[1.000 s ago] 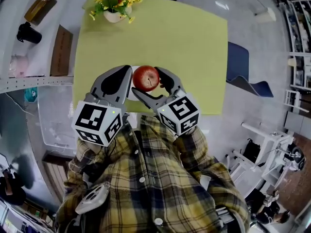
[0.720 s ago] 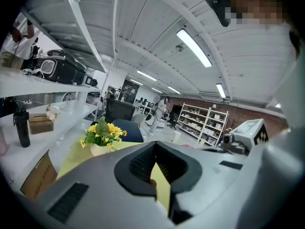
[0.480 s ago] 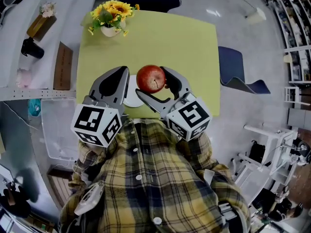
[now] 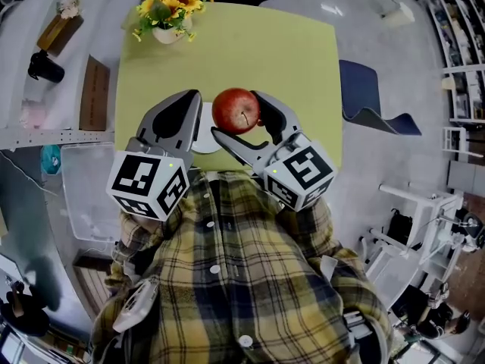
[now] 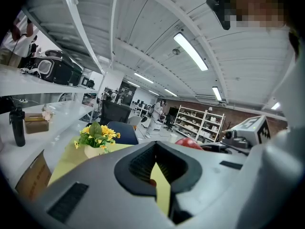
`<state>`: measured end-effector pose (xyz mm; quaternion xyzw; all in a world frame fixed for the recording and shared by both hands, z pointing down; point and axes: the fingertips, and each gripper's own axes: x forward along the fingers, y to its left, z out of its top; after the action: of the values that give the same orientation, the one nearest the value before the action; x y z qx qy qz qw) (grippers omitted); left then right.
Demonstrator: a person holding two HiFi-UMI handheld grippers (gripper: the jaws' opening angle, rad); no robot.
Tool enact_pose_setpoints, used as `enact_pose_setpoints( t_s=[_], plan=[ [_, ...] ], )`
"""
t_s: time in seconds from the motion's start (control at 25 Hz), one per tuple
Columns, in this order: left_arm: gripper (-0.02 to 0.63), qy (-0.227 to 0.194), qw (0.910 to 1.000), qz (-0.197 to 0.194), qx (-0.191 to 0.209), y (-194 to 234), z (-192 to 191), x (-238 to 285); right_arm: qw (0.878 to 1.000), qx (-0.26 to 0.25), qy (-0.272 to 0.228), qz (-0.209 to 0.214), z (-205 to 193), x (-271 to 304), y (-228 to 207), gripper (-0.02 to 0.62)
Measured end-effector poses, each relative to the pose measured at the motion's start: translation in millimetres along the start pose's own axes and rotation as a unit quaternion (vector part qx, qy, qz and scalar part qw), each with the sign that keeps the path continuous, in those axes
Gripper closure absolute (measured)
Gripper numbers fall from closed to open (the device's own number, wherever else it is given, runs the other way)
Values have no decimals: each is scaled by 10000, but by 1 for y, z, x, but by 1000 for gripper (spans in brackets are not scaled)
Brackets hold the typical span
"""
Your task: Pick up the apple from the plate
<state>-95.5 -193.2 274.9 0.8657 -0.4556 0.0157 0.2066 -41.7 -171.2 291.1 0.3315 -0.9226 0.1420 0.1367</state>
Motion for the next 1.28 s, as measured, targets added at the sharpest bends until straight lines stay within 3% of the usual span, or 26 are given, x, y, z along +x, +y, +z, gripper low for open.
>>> enact_pose_setpoints(
  t_s=[1.28],
  plan=[
    [600,305,9994,-146,-99,2,-20,1,9994,265,160,-165,-16,-5,0,218]
  ],
)
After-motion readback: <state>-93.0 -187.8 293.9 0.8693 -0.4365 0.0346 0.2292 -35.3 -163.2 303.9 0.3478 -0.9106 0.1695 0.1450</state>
